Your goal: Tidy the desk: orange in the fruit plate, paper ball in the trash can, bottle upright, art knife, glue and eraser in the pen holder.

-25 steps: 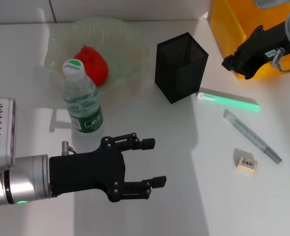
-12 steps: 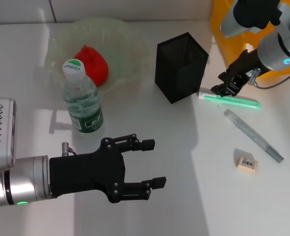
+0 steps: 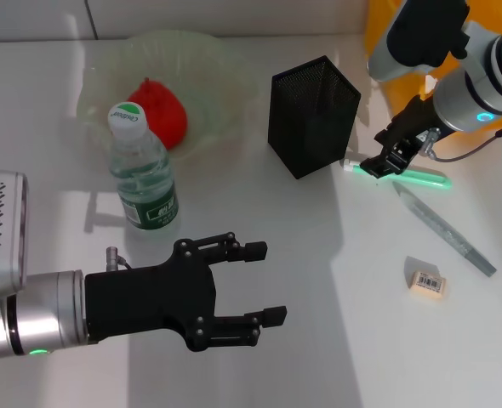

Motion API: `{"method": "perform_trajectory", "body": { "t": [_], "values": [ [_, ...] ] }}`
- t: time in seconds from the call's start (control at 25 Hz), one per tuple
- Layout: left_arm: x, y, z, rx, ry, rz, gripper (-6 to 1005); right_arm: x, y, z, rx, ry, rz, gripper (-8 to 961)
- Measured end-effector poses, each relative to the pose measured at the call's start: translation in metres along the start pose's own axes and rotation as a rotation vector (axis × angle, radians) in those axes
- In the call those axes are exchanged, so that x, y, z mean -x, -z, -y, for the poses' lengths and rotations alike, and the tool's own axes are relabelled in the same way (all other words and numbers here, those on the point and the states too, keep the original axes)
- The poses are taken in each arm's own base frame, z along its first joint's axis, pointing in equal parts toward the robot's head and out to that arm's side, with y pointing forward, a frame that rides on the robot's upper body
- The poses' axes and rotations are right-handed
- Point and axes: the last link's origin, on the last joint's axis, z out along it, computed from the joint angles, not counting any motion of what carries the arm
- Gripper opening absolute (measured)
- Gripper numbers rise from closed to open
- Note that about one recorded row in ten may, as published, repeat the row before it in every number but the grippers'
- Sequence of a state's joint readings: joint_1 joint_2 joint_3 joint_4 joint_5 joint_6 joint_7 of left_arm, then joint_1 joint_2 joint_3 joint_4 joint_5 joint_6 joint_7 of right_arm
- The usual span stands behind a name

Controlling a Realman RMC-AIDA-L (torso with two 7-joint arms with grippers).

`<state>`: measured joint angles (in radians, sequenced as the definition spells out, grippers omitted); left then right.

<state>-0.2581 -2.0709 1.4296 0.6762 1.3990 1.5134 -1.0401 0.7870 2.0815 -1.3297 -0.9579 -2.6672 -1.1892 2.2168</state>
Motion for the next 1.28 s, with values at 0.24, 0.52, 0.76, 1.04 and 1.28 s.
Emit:
{"method": "perform_trajectory", "body": {
  "t": [0.24, 0.52, 0.76, 1.04, 1.28],
  "values": [
    [0.0, 0.0, 0.0, -0.002, 0.0, 0.001, 783, -0.001, -0.011, -0.005, -0.013, 0.051, -0.027, 485],
    [0.001, 0.0, 0.0, -0.003, 0.001, 0.001, 783, -0.002, -0.018, -0.005, -0.016, 0.055, -0.033, 474],
    [0.001, 0.0, 0.0, -0.004, 0.001, 0.002, 783, -0.004, -0.022, -0.004, -0.021, 0.048, -0.032, 463],
    [0.001, 0.0, 0.0, -0.004, 0.001, 0.002, 783, -0.004, -0.022, -0.004, -0.021, 0.04, -0.03, 449],
    [0.0, 0.0, 0.001, -0.001, -0.002, 0.001, 783, -0.007, -0.025, -0.005, -0.009, 0.034, -0.042, 288]
  ]
}}
